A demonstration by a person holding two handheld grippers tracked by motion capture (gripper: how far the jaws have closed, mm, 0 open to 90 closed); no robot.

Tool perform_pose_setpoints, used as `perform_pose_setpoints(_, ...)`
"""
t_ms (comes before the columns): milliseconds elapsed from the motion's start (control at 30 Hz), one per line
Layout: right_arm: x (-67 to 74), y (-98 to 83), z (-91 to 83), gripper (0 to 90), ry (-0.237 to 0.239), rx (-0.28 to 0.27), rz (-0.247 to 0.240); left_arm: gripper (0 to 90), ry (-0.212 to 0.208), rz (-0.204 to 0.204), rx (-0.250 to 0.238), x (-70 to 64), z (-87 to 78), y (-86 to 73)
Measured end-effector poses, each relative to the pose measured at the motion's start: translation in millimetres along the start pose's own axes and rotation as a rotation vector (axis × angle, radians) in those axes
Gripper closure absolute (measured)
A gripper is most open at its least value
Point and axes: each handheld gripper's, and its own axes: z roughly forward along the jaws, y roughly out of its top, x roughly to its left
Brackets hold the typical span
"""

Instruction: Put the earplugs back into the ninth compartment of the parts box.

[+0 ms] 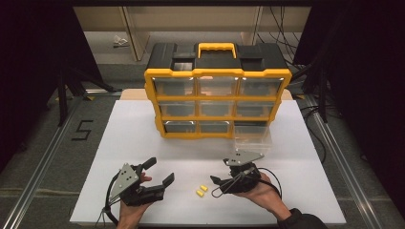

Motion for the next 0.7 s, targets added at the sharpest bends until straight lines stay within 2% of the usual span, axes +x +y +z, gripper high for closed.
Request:
perform_pose_setpoints(167, 0.2, 2.5, 10.1, 31.6, 0.028, 0.037, 0.001, 15.9, -0.001, 0.001, 0.002, 0.2, -0.1, -0.1)
perform_pose_setpoints(200, 2.2, 3.4, 15.2, 32.4, 0.038, 0.059, -0.007, 15.8, -0.003, 0.001, 0.0, 0.3, -0.2, 0.1)
perform_pose_setpoints(300, 5.0, 4.3, 19.9, 33.7, 0.053, 0.077, -0.015, 15.9, -0.002, 0.004, 0.002, 0.1, -0.2, 0.1)
perform_pose_setpoints(433, 11.9, 4.0, 29.0, 37.8, 0.085, 0.124, -0.055, 15.9, -0.003, 0.004, 0.005, 0.0, 0.2, 0.1)
perform_pose_setpoints(700, 17.6, 1.2, 43.4, 40.8, 0.108, 0.2, -0.082, 15.8, -0.008, 0.005, 0.006, -0.3, 0.3, 0.1)
